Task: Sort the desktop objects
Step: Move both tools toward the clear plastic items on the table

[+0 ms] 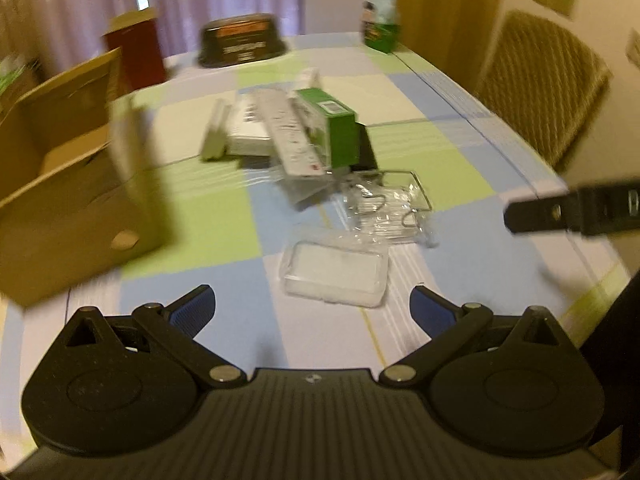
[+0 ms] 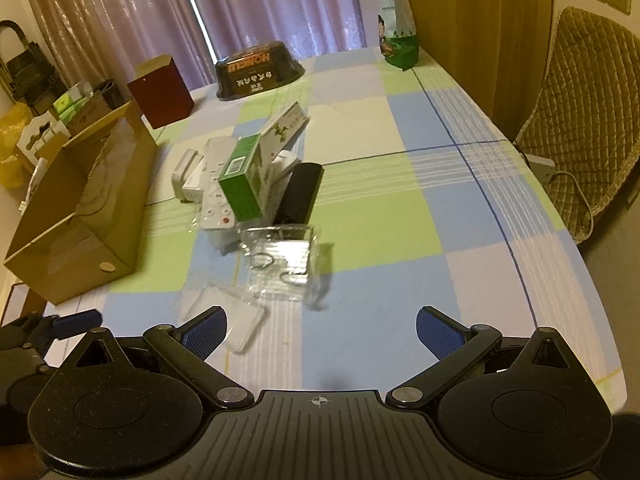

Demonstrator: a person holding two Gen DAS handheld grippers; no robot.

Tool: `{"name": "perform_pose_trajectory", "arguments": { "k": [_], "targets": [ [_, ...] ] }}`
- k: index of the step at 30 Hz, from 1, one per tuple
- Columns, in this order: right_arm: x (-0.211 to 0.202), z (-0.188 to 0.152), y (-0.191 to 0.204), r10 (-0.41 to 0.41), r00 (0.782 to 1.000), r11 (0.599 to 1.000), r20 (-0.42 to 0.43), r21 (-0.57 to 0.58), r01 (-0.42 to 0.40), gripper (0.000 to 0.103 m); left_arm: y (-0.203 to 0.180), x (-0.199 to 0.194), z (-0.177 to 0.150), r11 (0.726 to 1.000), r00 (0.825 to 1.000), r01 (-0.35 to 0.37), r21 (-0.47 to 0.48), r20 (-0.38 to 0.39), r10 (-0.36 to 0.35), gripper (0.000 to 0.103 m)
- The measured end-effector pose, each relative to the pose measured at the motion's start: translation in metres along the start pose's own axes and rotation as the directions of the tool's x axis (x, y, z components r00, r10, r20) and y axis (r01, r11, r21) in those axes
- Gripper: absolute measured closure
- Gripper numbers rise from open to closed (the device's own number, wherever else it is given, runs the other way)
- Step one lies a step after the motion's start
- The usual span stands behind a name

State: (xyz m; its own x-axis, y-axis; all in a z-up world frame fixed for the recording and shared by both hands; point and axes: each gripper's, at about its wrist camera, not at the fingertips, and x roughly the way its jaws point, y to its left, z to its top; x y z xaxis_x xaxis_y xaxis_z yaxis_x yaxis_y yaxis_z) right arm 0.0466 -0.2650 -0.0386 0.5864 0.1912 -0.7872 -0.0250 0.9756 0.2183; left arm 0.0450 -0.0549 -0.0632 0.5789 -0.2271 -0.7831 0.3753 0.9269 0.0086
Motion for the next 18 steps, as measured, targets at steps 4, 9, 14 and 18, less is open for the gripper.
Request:
{"name": "perform_pose_trajectory", "arguments": {
  "k": [4, 9, 14, 18],
  "targets": [
    [0.015, 0.007, -0.005, -0.007, 1.0, 1.0, -0.005, -0.005, 0.007, 0.0, -0.004, 0.026, 0.003, 0.998, 0.999, 0.04, 0.05, -0.015, -0.039, 0.001],
    [0.036, 0.013, -0.006, -0.014, 1.0, 1.0, -0.026, -0.022, 0.013, 0.0, -0.006, 0.055, 0.005, 0.994, 0.996, 0.081, 0.073, -0.035, -0.078, 0.001],
    [0.054, 0.016, -0.003, -0.01, 0.999, 0.999, -0.042, -0.039, 0.008, 0.0, -0.007, 0.076, 0.008, 0.991, 0.994, 0.09, 0.098, -0.065, -0.084, 0.01],
    [0.065, 0.019, 0.0, -0.002, 0.999, 0.999, -0.049, -0.05, 0.0, 0.0, -0.005, 0.087, 0.009, 0.99, 0.992, 0.096, 0.102, -0.09, -0.087, 0.021]
  ]
}}
